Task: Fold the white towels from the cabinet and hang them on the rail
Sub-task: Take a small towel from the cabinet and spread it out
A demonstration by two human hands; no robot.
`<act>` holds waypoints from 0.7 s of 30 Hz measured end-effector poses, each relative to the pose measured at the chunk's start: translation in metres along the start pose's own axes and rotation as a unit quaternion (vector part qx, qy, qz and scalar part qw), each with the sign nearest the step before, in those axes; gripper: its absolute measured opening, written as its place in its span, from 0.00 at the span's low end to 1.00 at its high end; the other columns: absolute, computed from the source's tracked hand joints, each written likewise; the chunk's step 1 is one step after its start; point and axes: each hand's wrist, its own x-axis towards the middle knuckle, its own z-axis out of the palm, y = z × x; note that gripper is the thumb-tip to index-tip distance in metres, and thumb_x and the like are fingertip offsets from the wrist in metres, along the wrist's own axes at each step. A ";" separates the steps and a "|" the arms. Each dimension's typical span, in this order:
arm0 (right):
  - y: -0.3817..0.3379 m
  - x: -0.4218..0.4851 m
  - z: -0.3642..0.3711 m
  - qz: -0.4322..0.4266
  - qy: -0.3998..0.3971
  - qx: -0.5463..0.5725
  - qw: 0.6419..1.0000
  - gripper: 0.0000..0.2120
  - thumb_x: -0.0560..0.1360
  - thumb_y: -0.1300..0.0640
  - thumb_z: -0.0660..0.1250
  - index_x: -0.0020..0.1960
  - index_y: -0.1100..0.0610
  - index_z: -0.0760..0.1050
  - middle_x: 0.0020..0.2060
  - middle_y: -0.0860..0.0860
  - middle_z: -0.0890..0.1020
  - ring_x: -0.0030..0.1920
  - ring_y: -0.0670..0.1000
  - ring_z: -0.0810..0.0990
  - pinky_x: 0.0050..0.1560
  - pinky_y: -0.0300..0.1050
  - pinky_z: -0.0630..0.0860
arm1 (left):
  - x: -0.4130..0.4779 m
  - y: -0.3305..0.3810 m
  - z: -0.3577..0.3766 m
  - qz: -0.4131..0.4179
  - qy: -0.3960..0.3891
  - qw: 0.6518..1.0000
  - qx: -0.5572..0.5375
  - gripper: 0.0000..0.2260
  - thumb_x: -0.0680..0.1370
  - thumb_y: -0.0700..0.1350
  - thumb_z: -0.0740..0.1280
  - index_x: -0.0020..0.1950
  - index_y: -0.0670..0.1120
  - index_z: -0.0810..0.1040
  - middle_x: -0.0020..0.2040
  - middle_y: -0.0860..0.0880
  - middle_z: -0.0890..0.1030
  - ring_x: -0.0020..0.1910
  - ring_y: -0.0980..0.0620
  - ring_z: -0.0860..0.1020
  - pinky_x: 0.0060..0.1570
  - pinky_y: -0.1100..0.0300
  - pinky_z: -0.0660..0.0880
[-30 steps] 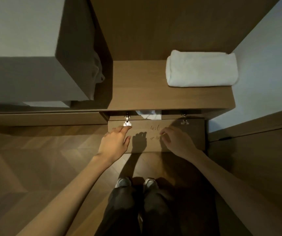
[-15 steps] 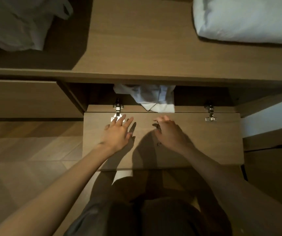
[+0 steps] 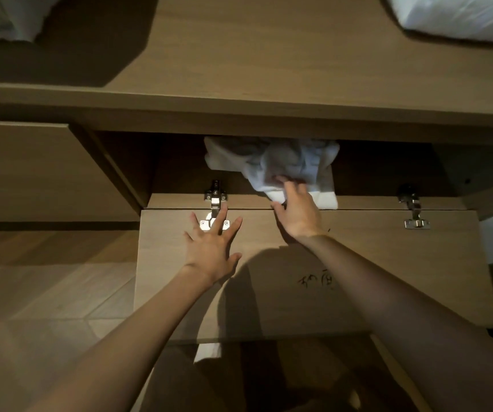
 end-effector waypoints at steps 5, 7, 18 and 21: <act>0.002 0.007 -0.015 -0.036 0.031 0.013 0.999 0.12 0.80 0.58 0.63 0.64 0.55 0.74 0.57 0.55 0.78 0.59 0.56 0.76 0.58 0.47 0.73 | 0.001 -0.001 0.000 0.007 0.000 1.000 -0.007 0.35 0.77 0.68 0.54 0.78 0.61 0.40 0.79 0.52 0.36 0.73 0.26 0.42 0.69 0.34 0.58; 0.000 0.001 -0.027 -0.060 0.042 0.020 0.997 0.09 0.79 0.59 0.65 0.58 0.55 0.75 0.53 0.53 0.79 0.55 0.52 0.76 0.53 0.43 0.73 | 0.001 -0.002 0.001 0.011 0.000 1.000 -0.014 0.36 0.76 0.68 0.55 0.78 0.61 0.41 0.79 0.53 0.37 0.73 0.26 0.41 0.69 0.33 0.56; 0.036 -0.097 -0.076 0.019 -0.190 0.049 0.980 0.22 0.69 0.33 0.68 0.57 0.43 0.70 0.46 0.40 0.79 0.45 0.42 0.78 0.43 0.42 0.77 | -0.002 -0.003 0.001 0.001 -0.001 0.998 -0.070 0.31 0.79 0.57 0.60 0.78 0.59 0.48 0.79 0.56 0.44 0.74 0.30 0.46 0.67 0.36 0.63; 0.048 -0.094 -0.063 0.081 -0.038 0.128 0.988 0.25 0.72 0.41 0.70 0.65 0.48 0.70 0.60 0.43 0.75 0.58 0.45 0.75 0.58 0.48 0.76 | -0.011 -0.004 0.003 -0.004 0.094 0.983 -0.159 0.24 0.79 0.49 0.62 0.75 0.52 0.63 0.76 0.52 0.63 0.73 0.40 0.60 0.65 0.43 0.68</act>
